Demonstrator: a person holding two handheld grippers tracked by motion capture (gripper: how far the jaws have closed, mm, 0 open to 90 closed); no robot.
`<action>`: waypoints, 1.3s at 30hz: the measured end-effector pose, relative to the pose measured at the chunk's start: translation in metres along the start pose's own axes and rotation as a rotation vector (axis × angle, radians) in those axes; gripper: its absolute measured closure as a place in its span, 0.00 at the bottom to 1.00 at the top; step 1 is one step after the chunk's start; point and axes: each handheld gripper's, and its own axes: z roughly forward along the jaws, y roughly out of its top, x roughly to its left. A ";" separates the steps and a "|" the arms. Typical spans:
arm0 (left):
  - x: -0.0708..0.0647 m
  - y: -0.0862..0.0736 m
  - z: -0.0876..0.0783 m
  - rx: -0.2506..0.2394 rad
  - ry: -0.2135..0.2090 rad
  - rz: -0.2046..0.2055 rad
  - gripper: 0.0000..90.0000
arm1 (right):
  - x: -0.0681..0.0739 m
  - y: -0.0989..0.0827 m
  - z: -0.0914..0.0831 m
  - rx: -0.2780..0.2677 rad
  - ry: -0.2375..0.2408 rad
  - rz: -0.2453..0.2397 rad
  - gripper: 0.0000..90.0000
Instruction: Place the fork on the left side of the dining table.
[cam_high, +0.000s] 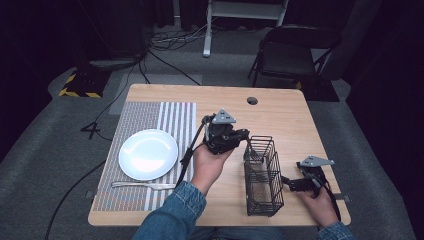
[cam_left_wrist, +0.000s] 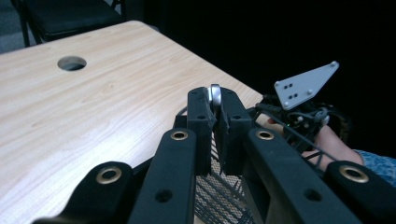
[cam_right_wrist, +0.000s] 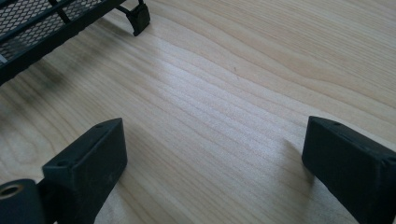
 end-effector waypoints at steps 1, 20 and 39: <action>-0.001 0.007 -0.006 -0.003 0.001 0.013 0.95 | 0.000 0.000 0.000 0.000 0.000 0.000 0.07; 0.000 0.049 -0.055 -0.018 0.004 0.058 0.95 | 0.000 0.000 0.000 0.000 0.000 -0.001 0.07; 0.035 0.040 -0.104 -0.092 0.128 -0.014 0.95 | 0.000 0.000 0.000 0.000 0.000 -0.001 0.07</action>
